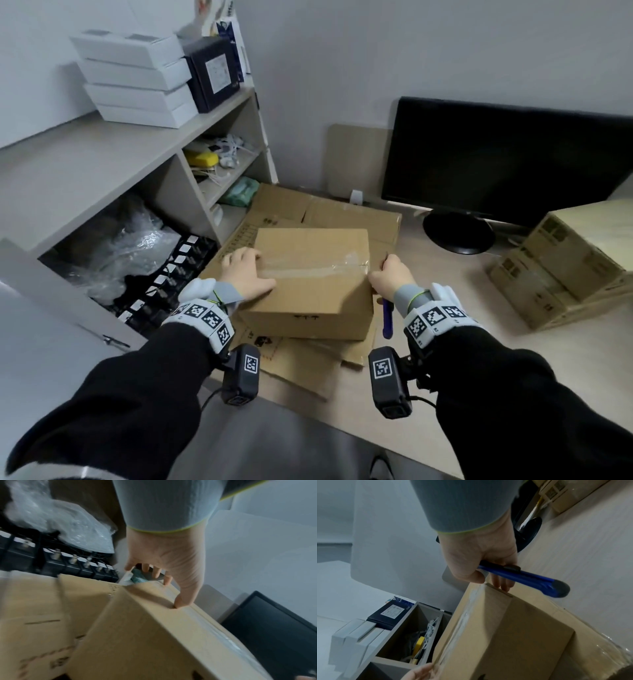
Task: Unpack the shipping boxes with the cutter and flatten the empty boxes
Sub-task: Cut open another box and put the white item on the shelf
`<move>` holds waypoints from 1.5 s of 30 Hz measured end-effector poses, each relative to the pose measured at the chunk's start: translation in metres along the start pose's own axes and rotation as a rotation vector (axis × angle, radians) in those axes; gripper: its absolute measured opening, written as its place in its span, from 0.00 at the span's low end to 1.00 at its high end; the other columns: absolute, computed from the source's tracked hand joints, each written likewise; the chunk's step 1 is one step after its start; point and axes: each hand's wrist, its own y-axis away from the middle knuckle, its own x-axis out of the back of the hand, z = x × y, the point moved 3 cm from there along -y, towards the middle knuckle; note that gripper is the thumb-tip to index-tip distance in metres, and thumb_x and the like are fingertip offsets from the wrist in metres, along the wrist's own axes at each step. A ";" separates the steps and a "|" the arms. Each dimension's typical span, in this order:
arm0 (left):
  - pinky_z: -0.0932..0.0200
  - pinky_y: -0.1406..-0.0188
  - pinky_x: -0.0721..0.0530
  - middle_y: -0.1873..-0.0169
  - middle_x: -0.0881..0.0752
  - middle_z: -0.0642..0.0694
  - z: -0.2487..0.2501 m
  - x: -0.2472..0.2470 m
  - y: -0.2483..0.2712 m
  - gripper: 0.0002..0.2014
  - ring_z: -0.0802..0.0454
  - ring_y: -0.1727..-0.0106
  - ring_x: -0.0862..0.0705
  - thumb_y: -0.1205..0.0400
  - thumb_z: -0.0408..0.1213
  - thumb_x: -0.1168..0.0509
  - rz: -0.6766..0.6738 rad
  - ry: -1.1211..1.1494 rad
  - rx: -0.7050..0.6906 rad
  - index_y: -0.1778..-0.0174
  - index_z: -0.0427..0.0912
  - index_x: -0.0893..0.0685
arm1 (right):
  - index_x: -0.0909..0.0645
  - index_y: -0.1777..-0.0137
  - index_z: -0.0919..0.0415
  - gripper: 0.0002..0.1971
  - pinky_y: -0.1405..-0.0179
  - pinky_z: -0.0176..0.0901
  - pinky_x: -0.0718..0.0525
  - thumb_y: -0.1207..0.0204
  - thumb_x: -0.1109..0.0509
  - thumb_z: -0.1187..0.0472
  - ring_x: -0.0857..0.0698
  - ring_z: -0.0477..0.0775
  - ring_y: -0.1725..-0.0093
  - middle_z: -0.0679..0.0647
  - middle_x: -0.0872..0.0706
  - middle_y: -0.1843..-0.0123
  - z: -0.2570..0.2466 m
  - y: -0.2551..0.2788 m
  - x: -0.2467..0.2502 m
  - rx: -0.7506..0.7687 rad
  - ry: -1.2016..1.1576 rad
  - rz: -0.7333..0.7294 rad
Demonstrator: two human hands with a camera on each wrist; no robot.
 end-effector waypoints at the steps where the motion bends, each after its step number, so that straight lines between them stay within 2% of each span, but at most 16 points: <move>1: 0.46 0.21 0.44 0.20 0.42 0.41 0.010 0.002 -0.002 0.40 0.40 0.19 0.47 0.29 0.56 0.32 0.031 -0.030 -0.016 0.23 0.46 0.36 | 0.33 0.34 0.66 0.17 0.55 0.60 0.11 0.21 0.41 0.63 0.15 0.65 0.49 0.61 0.21 0.44 0.003 -0.003 0.001 -0.008 -0.021 -0.004; 3: 0.39 0.20 0.48 0.18 0.49 0.43 0.037 0.007 -0.003 0.38 0.40 0.18 0.55 0.27 0.55 0.30 0.063 -0.049 -0.075 0.23 0.48 0.35 | 0.33 0.36 0.65 0.15 0.57 0.60 0.11 0.21 0.43 0.65 0.14 0.65 0.49 0.62 0.20 0.42 0.006 -0.006 0.004 -0.014 -0.056 -0.030; 5: 0.35 0.20 0.50 0.17 0.49 0.44 0.073 0.006 -0.009 0.36 0.41 0.17 0.56 0.25 0.55 0.31 0.055 -0.060 -0.160 0.23 0.49 0.34 | 0.34 0.40 0.64 0.10 0.64 0.52 0.12 0.21 0.44 0.67 0.12 0.62 0.55 0.63 0.18 0.42 0.011 -0.011 0.010 -0.010 -0.082 -0.054; 7: 0.34 0.20 0.54 0.17 0.48 0.45 0.108 0.001 -0.016 0.36 0.42 0.17 0.55 0.24 0.57 0.33 0.030 -0.069 -0.220 0.21 0.50 0.35 | 0.35 0.43 0.63 0.09 0.74 0.43 0.20 0.21 0.44 0.66 0.14 0.58 0.64 0.63 0.17 0.44 0.015 -0.016 0.017 0.006 -0.068 -0.064; 9: 0.32 0.20 0.57 0.17 0.47 0.45 0.137 -0.006 -0.026 0.37 0.42 0.16 0.54 0.24 0.60 0.36 -0.001 -0.080 -0.232 0.20 0.51 0.37 | 0.34 0.45 0.63 0.08 0.77 0.40 0.28 0.21 0.43 0.62 0.18 0.56 0.68 0.63 0.14 0.46 0.019 -0.021 0.022 0.020 -0.040 -0.071; 13: 0.32 0.21 0.52 0.17 0.44 0.42 0.172 -0.018 -0.047 0.38 0.36 0.17 0.50 0.22 0.60 0.38 -0.052 -0.050 -0.152 0.18 0.50 0.40 | 0.32 0.45 0.62 0.12 0.68 0.42 0.31 0.18 0.49 0.54 0.24 0.59 0.54 0.64 0.15 0.41 0.027 -0.036 0.030 0.004 -0.025 -0.107; 16: 0.41 0.22 0.40 0.24 0.31 0.36 0.184 -0.023 -0.056 0.37 0.34 0.22 0.36 0.21 0.62 0.40 -0.071 -0.111 -0.159 0.21 0.44 0.34 | 0.30 0.48 0.62 0.11 0.71 0.39 0.35 0.16 0.52 0.59 0.27 0.57 0.55 0.64 0.15 0.44 0.027 -0.042 0.033 0.046 -0.027 -0.144; 19: 0.49 0.39 0.22 0.38 0.17 0.42 0.188 -0.022 -0.064 0.33 0.37 0.36 0.21 0.24 0.62 0.39 -0.009 -0.179 -0.188 0.26 0.47 0.28 | 0.28 0.56 0.56 0.10 0.74 0.37 0.34 0.18 0.49 0.61 0.26 0.50 0.67 0.54 0.14 0.62 0.027 -0.051 0.030 0.060 -0.043 -0.180; 21: 0.56 0.53 0.21 0.43 0.15 0.43 0.188 -0.018 -0.066 0.30 0.38 0.42 0.18 0.23 0.60 0.39 0.023 -0.191 -0.188 0.28 0.48 0.26 | 0.28 0.55 0.54 0.08 0.75 0.34 0.36 0.18 0.48 0.62 0.28 0.45 0.70 0.50 0.17 0.68 0.025 -0.053 0.025 0.088 -0.010 -0.216; 22: 0.57 0.55 0.22 0.43 0.14 0.42 0.188 -0.016 -0.066 0.28 0.38 0.43 0.17 0.22 0.59 0.39 0.035 -0.208 -0.186 0.29 0.48 0.25 | 0.28 0.52 0.54 0.07 0.76 0.33 0.36 0.18 0.48 0.62 0.28 0.44 0.70 0.49 0.18 0.68 0.024 -0.056 0.024 0.101 0.004 -0.217; 25: 0.56 0.54 0.23 0.42 0.14 0.42 0.187 -0.019 -0.065 0.25 0.39 0.41 0.18 0.18 0.57 0.42 0.062 -0.270 -0.214 0.29 0.47 0.24 | 0.30 0.50 0.55 0.07 0.78 0.32 0.36 0.17 0.49 0.61 0.28 0.44 0.73 0.51 0.18 0.66 0.021 -0.060 0.021 0.112 0.010 -0.196; 29: 0.52 0.49 0.23 0.38 0.16 0.45 0.180 -0.030 -0.068 0.24 0.39 0.38 0.20 0.17 0.56 0.44 0.103 -0.276 -0.228 0.28 0.49 0.25 | 0.30 0.61 0.56 0.12 0.86 0.27 0.35 0.17 0.50 0.61 0.28 0.46 0.75 0.58 0.17 0.60 0.015 -0.064 0.016 0.133 0.051 -0.194; 34: 0.50 0.53 0.22 0.42 0.15 0.44 0.179 -0.033 -0.073 0.21 0.38 0.39 0.21 0.17 0.54 0.44 0.123 -0.248 -0.208 0.30 0.50 0.24 | 0.30 0.62 0.58 0.12 0.92 0.24 0.39 0.17 0.49 0.61 0.28 0.47 0.77 0.54 0.21 0.65 0.012 -0.068 0.015 0.143 0.037 -0.194; 38: 0.49 0.54 0.21 0.42 0.15 0.44 0.175 -0.036 -0.076 0.21 0.38 0.40 0.21 0.17 0.54 0.45 0.119 -0.250 -0.202 0.31 0.51 0.24 | 0.29 0.61 0.58 0.13 0.90 0.27 0.36 0.16 0.49 0.60 0.29 0.47 0.76 0.52 0.22 0.69 0.010 -0.072 0.010 0.137 0.059 -0.219; 41: 0.48 0.54 0.22 0.41 0.16 0.44 0.175 -0.038 -0.077 0.21 0.38 0.38 0.22 0.17 0.54 0.45 0.117 -0.255 -0.191 0.32 0.51 0.24 | 0.28 0.60 0.58 0.14 0.79 0.34 0.35 0.15 0.50 0.59 0.29 0.47 0.74 0.53 0.21 0.70 0.007 -0.074 0.007 0.148 0.090 -0.230; 45: 0.48 0.55 0.22 0.42 0.16 0.44 0.174 -0.038 -0.080 0.21 0.38 0.39 0.22 0.17 0.55 0.45 0.112 -0.255 -0.189 0.32 0.51 0.23 | 0.31 0.65 0.53 0.15 0.81 0.37 0.35 0.15 0.49 0.59 0.29 0.51 0.75 0.54 0.22 0.71 0.006 -0.076 0.007 0.096 0.109 -0.278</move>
